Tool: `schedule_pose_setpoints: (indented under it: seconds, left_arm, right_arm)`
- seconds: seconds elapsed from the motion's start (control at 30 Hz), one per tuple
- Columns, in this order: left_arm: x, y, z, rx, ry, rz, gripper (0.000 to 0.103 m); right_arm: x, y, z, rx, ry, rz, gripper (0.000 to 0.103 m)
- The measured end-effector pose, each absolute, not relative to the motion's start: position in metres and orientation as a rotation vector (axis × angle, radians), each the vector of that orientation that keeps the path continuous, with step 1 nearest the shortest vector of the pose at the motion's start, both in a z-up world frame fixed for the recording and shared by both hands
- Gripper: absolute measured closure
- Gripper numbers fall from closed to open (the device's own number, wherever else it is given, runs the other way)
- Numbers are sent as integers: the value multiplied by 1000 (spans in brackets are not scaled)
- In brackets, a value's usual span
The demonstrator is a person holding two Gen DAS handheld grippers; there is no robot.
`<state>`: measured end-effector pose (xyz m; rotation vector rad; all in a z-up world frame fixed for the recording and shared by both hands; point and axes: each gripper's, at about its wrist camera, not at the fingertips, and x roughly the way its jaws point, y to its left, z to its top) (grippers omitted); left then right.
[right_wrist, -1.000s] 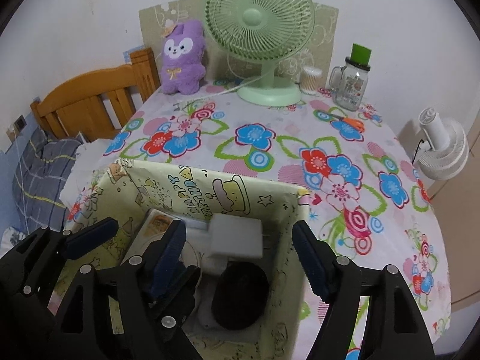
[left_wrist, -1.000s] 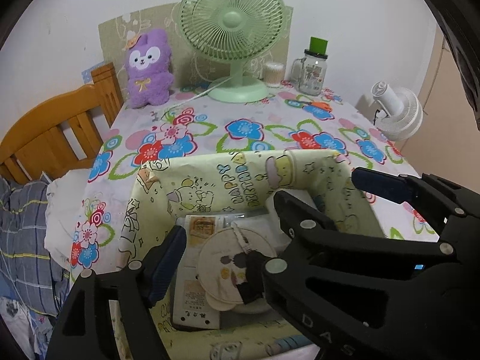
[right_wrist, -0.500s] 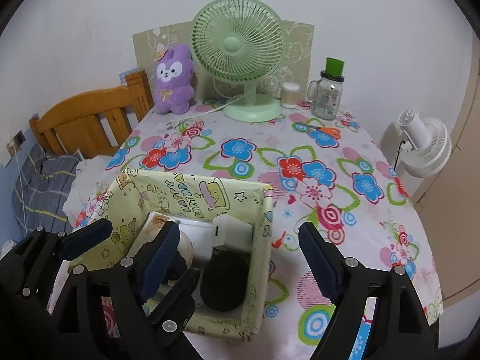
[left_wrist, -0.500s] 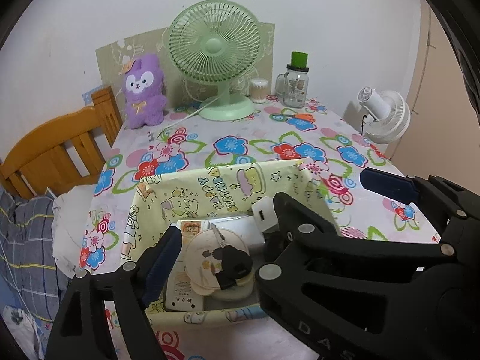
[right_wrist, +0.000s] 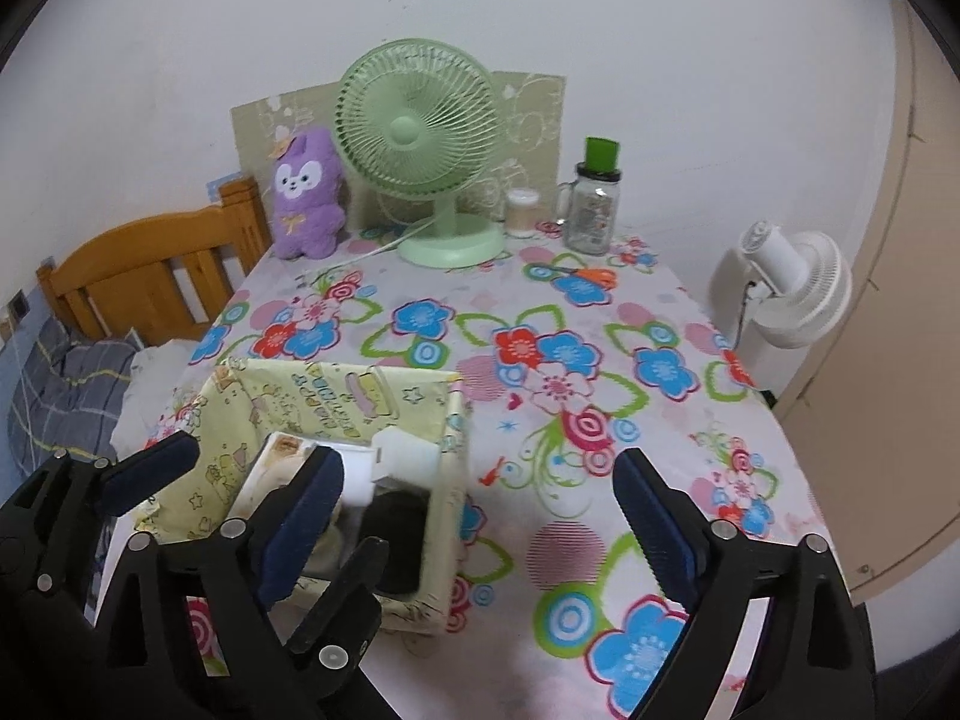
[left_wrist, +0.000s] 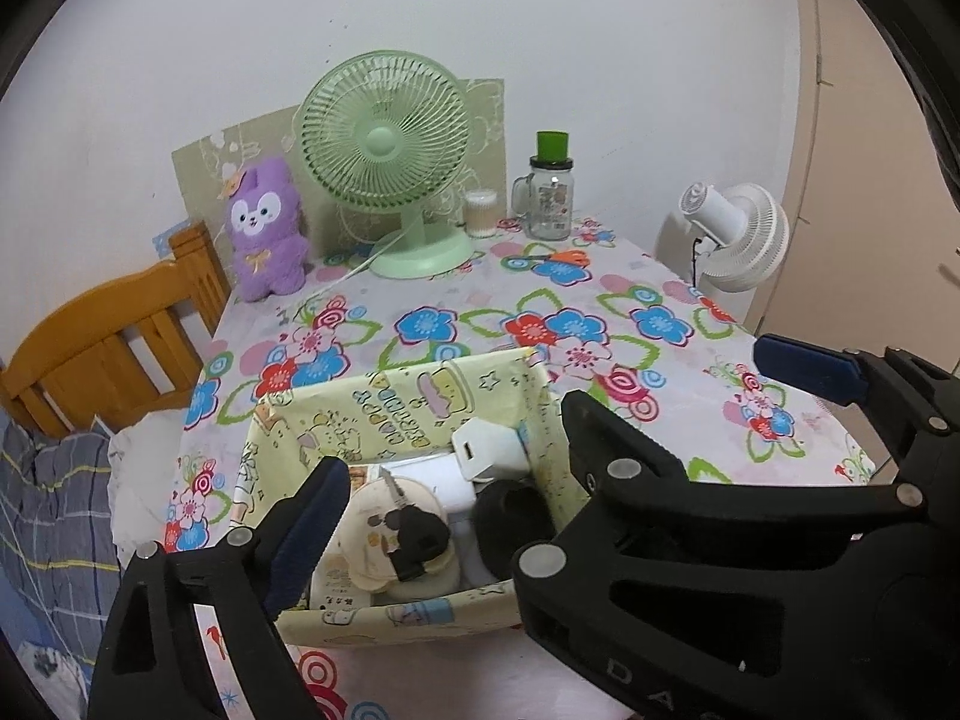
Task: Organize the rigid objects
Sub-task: 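Withdraw both open tools up and away from the fabric box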
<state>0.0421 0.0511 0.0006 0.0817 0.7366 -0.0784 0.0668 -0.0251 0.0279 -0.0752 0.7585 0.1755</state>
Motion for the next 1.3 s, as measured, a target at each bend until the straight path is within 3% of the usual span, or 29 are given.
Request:
schedule_pose_setpoints:
  seconds: [0.47, 1.3]
  left_arm:
    - [31, 20, 15, 96, 691, -90, 0]
    - [21, -10, 37, 56, 600, 21, 0]
  right_arm:
    - [49, -64, 46, -60, 704, 110, 3]
    - [35, -144, 69, -49, 603, 68, 1]
